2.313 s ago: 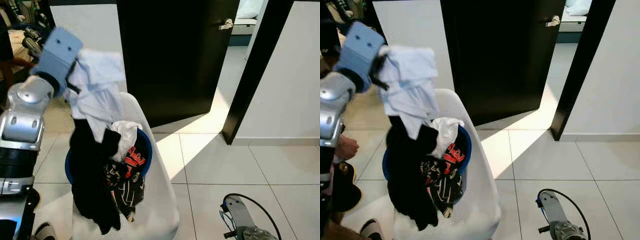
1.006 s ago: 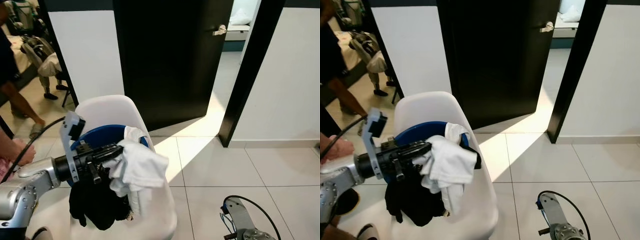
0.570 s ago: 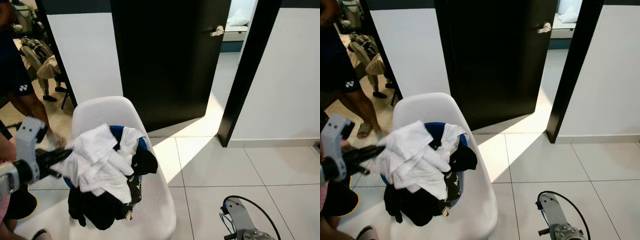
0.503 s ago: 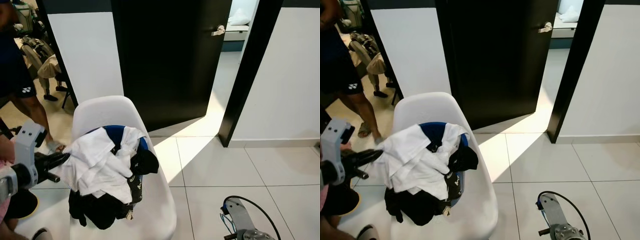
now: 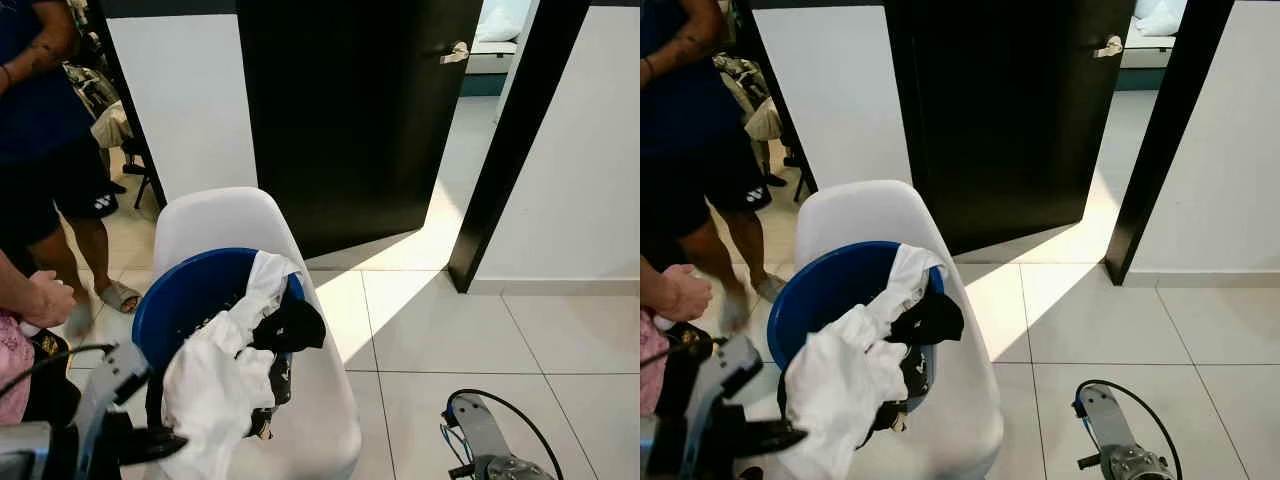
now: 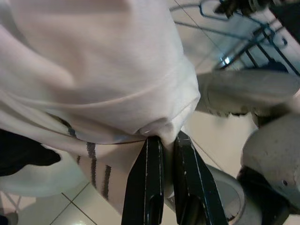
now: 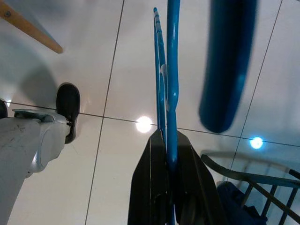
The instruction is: Hang hanger
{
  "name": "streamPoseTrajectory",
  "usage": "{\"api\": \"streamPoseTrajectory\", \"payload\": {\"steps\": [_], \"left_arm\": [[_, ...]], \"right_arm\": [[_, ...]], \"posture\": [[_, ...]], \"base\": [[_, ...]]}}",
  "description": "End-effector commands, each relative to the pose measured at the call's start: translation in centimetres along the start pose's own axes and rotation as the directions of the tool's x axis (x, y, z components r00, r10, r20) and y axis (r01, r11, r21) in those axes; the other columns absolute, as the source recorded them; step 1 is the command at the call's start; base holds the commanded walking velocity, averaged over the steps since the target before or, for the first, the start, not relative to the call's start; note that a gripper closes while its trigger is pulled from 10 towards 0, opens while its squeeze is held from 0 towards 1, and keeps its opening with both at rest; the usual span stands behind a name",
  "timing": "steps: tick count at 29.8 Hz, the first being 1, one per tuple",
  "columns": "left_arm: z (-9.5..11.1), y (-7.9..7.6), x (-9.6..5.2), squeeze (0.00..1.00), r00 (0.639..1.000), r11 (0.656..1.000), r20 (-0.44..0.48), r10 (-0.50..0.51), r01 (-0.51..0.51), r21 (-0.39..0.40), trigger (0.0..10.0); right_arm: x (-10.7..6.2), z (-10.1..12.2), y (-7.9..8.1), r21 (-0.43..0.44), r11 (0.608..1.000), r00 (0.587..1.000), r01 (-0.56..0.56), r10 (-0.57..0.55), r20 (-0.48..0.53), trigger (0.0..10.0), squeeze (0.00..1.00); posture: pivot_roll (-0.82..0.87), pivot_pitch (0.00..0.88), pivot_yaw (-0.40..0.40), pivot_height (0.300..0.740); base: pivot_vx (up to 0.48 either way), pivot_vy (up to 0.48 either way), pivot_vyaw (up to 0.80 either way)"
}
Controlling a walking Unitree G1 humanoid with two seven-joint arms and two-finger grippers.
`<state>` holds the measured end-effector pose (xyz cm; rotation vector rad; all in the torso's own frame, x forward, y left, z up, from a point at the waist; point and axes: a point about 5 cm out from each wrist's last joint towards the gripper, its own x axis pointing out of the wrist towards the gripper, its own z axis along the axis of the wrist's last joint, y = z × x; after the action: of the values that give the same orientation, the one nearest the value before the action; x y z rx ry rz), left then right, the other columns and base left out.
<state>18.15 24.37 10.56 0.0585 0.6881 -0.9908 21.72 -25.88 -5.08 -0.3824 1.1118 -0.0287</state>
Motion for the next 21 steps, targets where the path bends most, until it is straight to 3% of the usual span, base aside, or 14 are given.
{"api": "streamPoseTrajectory", "payload": {"steps": [1,4,5,6,7,8,11,12,13,14,17,21], "left_arm": [[-0.5,0.1,0.1,0.0,0.998,1.0,-0.054,0.009,-0.008,0.018,3.7],[-1.0,0.4,0.4,0.0,0.996,0.999,-0.089,0.028,-0.026,0.024,3.9],[-1.8,0.8,0.8,0.0,0.987,0.998,-0.145,0.062,-0.059,0.026,5.7],[-2.4,1.0,1.0,0.0,0.98,0.996,-0.181,0.083,-0.079,0.028,8.3],[-2.4,1.0,1.0,0.0,0.98,0.996,-0.181,0.083,-0.079,0.028,8.3],[-3.2,1.5,1.1,0.0,0.961,0.992,-0.243,0.129,-0.12,0.049,9.4],[-3.9,2.1,1.1,0.0,0.936,0.983,-0.3,0.181,-0.164,0.083,10.0],[-3.7,2.4,1.1,0.61,0.933,0.979,-0.299,0.201,-0.177,0.106,10.0],[-3.3,2.5,1.2,0.95,0.935,0.975,-0.284,0.214,-0.186,0.121,10.0],[-2.8,2.7,1.3,1.0,0.937,0.971,-0.267,0.224,-0.193,0.14,10.0],[-2.5,2.9,1.3,1.0,0.939,0.968,-0.253,0.233,-0.199,0.152,10.0],[-0.6,3.0,1.1,1.0,0.954,0.961,-0.183,0.239,-0.205,0.187,10.0]], "right_arm": [[0.0,0.0,0.3,-0.006,1.0,1.0,-0.009,0.009,-0.002,10.0,0.0],[0.0,0.0,0.3,-0.005,1.0,1.0,-0.009,0.009,-0.002,10.0,0.0],[0.0,0.0,0.4,-0.004,1.0,1.0,-0.008,0.008,-0.002,10.0,0.0],[0.0,0.0,0.4,-0.003,1.0,1.0,-0.008,0.008,-0.002,10.0,0.0],[0.0,0.0,0.4,-0.003,1.0,1.0,-0.008,0.008,-0.002,10.0,0.0],[0.0,0.0,0.4,-0.003,1.0,1.0,-0.008,0.008,-0.003,10.0,0.0],[0.0,-0.1,0.4,-0.002,1.0,1.0,-0.008,0.008,-0.003,10.0,0.0],[0.0,-0.1,0.4,-0.002,1.0,1.0,-0.008,0.008,-0.004,10.0,0.0],[0.0,-0.1,0.4,-0.002,1.0,1.0,-0.008,0.008,-0.004,10.0,0.0],[0.0,-0.1,0.4,-0.002,1.0,1.0,-0.007,0.007,-0.004,10.0,0.0],[0.0,-0.1,0.4,-0.002,1.0,1.0,-0.007,0.007,-0.004,10.0,0.0],[0.0,-0.1,0.4,-0.004,1.0,1.0,-0.008,0.008,-0.005,10.0,0.0]], "posture": [[0.01,0.0,0.011,0.74],[0.01,0.0,0.011,0.74],[0.0,0.0,0.013,0.74],[0.0,0.0,0.013,0.74],[0.0,0.0,0.013,0.74],[0.0,0.0,0.012,0.74],[0.0,0.0,0.011,0.74],[0.0,0.0,0.011,0.74],[0.0,0.0,0.011,0.74],[0.0,0.0,0.011,0.74],[0.0,0.0,0.011,0.74],[0.0,0.0,0.009,0.74]], "base": [[0.0,0.0,0.0],[0.0,0.0,0.0],[0.0,0.0,0.0],[0.0,0.0,0.0],[0.0,0.0,0.0],[0.0,0.0,0.0],[0.0,0.0,0.0],[0.0,0.0,0.0],[0.0,0.0,0.0],[0.0,0.0,0.0],[0.0,0.0,0.0],[0.0,0.0,0.0]]}}
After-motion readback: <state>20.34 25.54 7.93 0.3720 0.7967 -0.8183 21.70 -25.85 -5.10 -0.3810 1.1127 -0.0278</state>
